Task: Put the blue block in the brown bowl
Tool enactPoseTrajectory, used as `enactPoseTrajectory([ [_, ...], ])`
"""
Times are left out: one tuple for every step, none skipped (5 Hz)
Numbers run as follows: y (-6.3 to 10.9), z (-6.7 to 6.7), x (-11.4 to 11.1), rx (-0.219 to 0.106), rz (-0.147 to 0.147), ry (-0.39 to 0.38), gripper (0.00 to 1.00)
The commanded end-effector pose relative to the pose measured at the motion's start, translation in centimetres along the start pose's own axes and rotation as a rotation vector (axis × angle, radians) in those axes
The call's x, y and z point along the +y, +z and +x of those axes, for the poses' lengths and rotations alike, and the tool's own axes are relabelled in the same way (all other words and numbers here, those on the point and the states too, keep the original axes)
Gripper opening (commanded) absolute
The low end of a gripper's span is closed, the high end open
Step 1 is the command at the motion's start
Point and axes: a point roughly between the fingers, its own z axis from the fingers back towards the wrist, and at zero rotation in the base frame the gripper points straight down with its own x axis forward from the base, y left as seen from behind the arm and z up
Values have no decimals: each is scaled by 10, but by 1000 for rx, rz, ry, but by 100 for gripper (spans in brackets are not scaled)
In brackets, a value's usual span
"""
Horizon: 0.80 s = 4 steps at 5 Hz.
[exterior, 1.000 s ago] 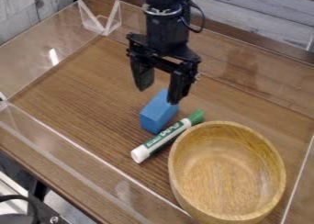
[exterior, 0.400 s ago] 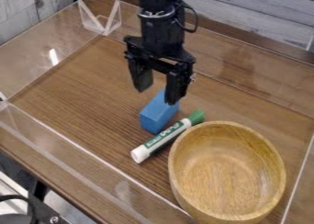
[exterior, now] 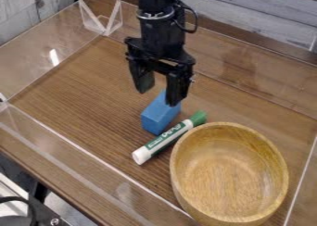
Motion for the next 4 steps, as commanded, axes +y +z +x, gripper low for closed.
enactPoseTrajectory([
  [8, 4, 3, -44, -1, 1, 100],
  [7, 5, 4, -48, -5, -4, 100],
  [7, 5, 4, -53, -8, -8, 100],
  [7, 5, 4, -58, -11, -8, 100],
])
